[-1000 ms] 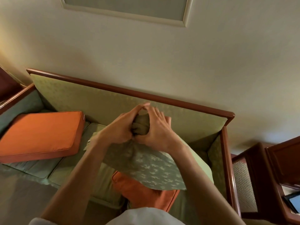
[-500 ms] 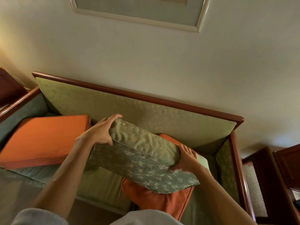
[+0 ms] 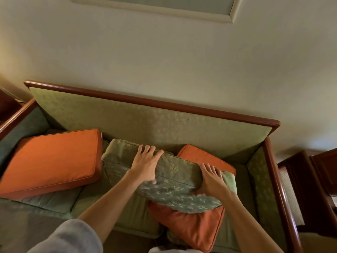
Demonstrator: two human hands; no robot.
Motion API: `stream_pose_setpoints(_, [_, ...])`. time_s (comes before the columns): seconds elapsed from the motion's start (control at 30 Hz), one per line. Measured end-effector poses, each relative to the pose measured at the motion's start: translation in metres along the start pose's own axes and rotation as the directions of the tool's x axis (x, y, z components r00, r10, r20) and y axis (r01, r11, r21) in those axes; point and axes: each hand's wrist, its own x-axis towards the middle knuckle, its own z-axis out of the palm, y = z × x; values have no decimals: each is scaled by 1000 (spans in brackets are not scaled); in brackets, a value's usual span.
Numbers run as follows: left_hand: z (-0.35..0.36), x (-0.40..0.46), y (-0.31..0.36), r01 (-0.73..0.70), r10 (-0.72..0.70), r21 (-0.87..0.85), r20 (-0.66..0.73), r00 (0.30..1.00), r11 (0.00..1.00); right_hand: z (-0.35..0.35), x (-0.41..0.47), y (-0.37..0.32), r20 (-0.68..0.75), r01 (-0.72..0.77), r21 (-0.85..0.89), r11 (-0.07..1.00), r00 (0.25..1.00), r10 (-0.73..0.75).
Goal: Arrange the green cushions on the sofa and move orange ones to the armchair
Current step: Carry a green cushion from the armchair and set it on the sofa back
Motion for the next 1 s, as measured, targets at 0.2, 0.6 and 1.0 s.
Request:
stream_pose_setpoints(0.2, [20,2,-26,31,-30,-109,14,999,994,1,17,-32,-49,5,-17,1000,999,-6])
stream_pose_setpoints(0.6, [23,-3,-86,121,-135,-229,-47,990,966,-15,75,-67,-129,195,-15,981,972,-195])
stream_pose_setpoints(1.0, [-26,87,-235,64,-101,-204,-179,979,977,-64,223,-146,-211,202,-63,977,954,-211])
